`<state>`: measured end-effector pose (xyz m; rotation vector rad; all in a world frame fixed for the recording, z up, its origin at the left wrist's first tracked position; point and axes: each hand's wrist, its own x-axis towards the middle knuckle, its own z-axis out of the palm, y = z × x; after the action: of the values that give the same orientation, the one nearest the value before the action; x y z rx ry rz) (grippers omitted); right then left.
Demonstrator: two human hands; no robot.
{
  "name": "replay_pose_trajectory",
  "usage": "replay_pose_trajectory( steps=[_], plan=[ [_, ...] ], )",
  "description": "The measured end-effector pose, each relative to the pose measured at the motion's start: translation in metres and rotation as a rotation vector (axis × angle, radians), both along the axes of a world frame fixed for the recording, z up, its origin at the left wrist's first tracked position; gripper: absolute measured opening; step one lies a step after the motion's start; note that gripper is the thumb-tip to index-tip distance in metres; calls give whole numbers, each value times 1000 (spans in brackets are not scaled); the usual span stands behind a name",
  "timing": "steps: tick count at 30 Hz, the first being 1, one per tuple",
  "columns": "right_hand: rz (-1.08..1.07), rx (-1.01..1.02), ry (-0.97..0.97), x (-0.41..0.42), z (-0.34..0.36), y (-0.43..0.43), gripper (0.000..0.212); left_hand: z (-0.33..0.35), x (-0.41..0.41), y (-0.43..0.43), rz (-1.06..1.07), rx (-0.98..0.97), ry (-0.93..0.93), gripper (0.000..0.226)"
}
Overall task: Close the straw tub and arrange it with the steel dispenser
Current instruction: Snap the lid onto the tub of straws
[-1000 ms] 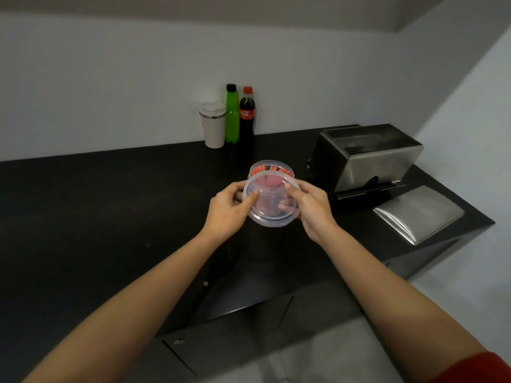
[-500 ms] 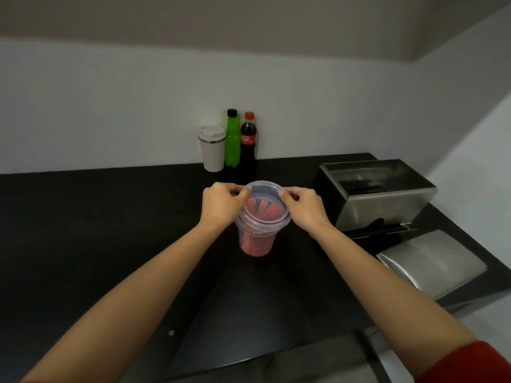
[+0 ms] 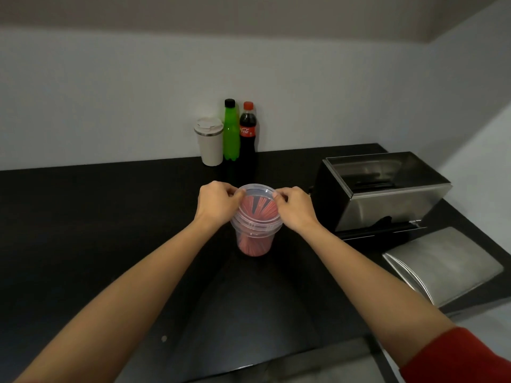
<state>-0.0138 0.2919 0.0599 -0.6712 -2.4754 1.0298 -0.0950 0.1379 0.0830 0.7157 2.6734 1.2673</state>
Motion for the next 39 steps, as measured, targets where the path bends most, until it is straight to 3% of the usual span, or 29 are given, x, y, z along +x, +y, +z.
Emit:
replay_pose_trajectory(
  steps=[14, 19, 30, 34, 39],
  plan=[
    [-3, 40, -58, -9, -11, -1, 20, -20, -2, -7, -61, 36, 52, 27],
    [-11, -46, -58, -13, -16, -5, 27, -22, 0, -7, -43, 69, 58, 28],
    [-53, -23, 12, -10, -24, -11, 33, -24, 4, -8, -11, 79, 150, 30],
    [-41, -5, -5, -9, -22, -9, 33, -22, 1, -7, -33, 71, 79, 31],
    [8, 65, -136, -13, -13, -7, 34, -25, 3, -3, -82, 108, -166, 37]
  ],
)
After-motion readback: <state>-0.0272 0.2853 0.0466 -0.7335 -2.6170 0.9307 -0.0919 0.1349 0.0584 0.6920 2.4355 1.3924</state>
